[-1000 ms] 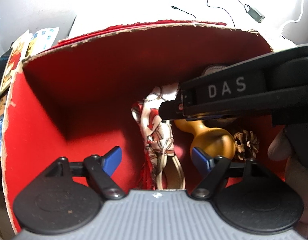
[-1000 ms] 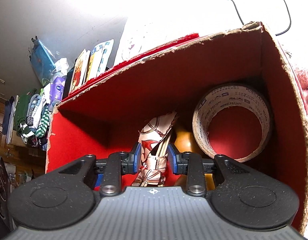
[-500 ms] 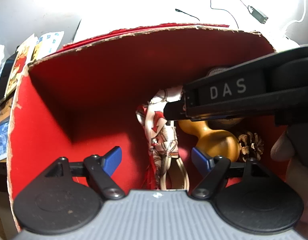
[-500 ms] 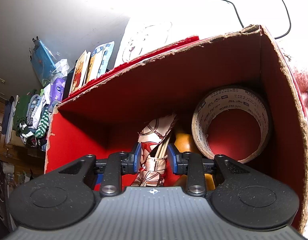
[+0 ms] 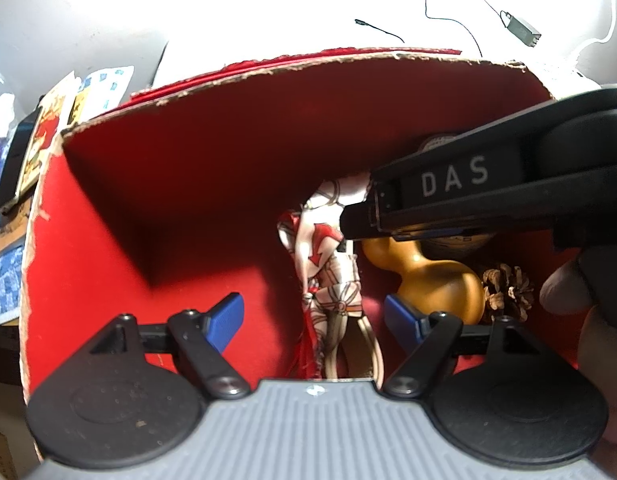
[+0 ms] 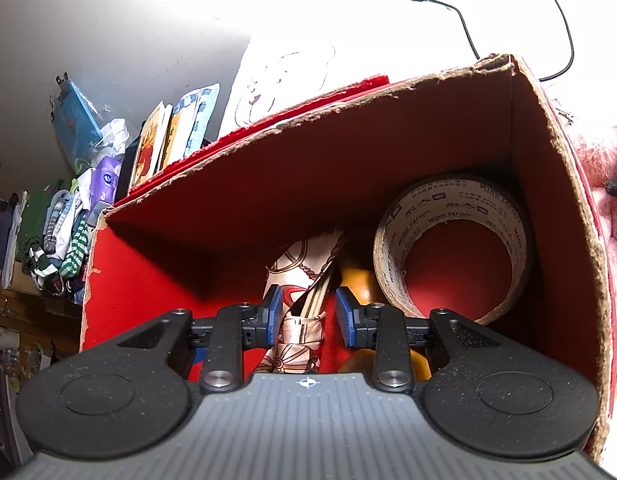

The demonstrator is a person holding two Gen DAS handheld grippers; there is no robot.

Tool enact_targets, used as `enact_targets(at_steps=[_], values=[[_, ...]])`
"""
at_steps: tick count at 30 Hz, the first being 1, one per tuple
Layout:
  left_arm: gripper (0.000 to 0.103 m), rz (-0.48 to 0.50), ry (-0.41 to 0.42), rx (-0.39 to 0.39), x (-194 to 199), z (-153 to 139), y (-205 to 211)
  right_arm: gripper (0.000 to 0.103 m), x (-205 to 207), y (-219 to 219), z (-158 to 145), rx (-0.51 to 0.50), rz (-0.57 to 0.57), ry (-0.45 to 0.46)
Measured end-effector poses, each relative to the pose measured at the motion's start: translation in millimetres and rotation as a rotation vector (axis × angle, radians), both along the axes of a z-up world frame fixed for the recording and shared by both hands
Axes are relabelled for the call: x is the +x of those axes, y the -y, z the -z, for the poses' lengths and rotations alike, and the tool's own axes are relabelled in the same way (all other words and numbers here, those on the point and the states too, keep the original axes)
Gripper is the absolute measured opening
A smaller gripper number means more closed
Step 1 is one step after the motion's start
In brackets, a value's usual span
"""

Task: Organize objects

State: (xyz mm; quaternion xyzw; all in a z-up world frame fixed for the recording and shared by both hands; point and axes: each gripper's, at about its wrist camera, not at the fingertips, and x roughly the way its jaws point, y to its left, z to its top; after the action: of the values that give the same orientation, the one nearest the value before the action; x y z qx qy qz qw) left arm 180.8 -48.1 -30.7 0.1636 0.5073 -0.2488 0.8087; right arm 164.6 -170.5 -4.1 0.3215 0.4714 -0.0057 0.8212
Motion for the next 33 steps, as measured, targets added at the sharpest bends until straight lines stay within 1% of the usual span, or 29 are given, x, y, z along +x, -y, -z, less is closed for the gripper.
enact_targets(at_steps=[10,21,23,28,33], values=[[0.079,0.001,-0.002,0.013,0,1,2,0.033,-1,-1,-3,-0.017,-0.023,0.024],[0.082,-0.039,0.008,0.035,0,-1,2,0.033,-6,-2,-7,-0.038,-0.001,0.052],[0.082,-0.044,0.023,0.036,-2,-9,-1,0.033,-8,-2,-9,-0.050,0.008,0.060],[0.084,-0.055,0.103,0.040,-9,-26,-5,0.033,-18,-7,-20,-0.106,0.024,0.114],[0.084,-0.084,0.138,0.026,-17,-45,-20,0.033,-32,-9,-36,-0.132,0.030,0.175]])
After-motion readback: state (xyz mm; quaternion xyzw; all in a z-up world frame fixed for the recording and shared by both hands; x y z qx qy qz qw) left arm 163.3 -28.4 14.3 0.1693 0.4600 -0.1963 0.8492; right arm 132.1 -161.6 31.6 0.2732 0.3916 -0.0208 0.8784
